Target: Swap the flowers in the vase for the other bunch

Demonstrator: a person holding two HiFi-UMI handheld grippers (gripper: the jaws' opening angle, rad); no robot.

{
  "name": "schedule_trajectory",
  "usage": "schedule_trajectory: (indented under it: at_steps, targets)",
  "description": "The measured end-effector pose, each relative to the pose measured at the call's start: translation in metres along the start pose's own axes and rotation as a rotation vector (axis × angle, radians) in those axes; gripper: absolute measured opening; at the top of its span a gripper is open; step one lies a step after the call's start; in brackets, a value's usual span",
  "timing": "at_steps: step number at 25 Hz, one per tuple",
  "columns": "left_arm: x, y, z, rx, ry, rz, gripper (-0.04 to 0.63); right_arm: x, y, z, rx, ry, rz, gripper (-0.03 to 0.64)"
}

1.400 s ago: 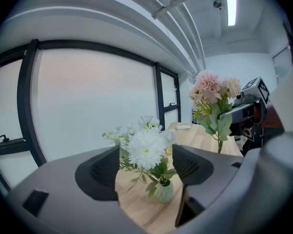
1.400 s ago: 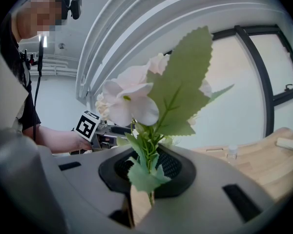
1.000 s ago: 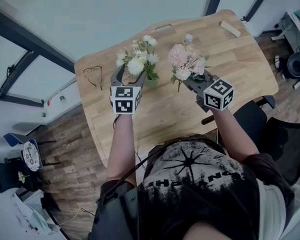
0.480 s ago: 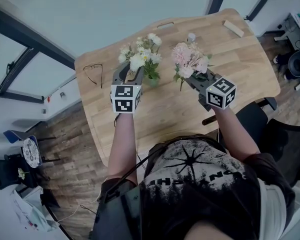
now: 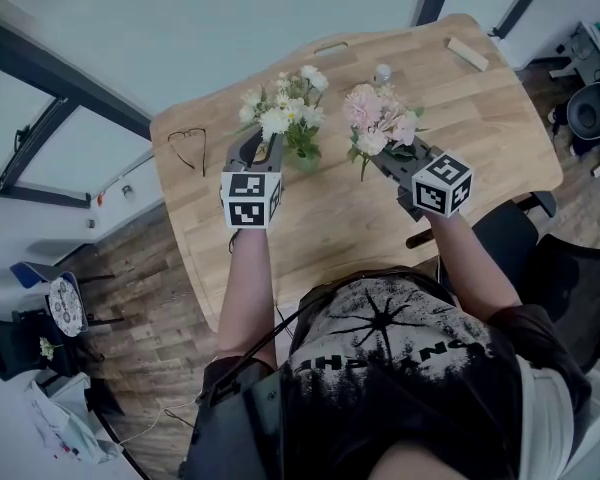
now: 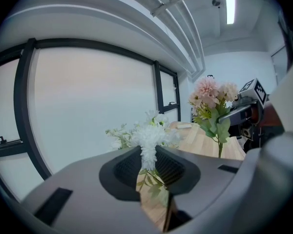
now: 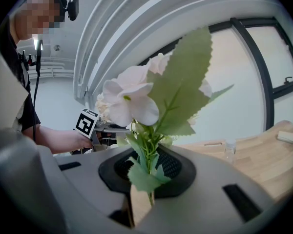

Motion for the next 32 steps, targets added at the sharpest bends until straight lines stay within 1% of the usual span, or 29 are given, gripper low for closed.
schedule_trajectory:
  at_steps: [12,19,24,32]
  targets:
    - [-0.003,0.011,-0.018,-0.057,0.029,0.011,0.090,0.008,0.000,-0.002,-0.009,0.012,-0.006,0.057]
    - [-0.004,0.026,-0.036,-0.102,0.052,0.025,0.086,0.018,0.003,-0.004,-0.021,0.033,-0.017,0.057]
    - [0.004,0.041,-0.052,-0.144,0.063,0.027,0.086,0.030,0.008,0.001,-0.031,0.051,-0.013,0.057]
    - [0.004,0.060,-0.069,-0.192,0.094,0.055,0.084,0.036,0.012,0.004,-0.043,0.067,-0.033,0.057]
Point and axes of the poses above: the fingertips, and each gripper's own axes: z forward along the fingers, x to its left, y out of its top, the point moved 10 cm from there along -z, backward along the fingers, and after that the axes turned 13 degrees about -y, right-handed, at the moved point
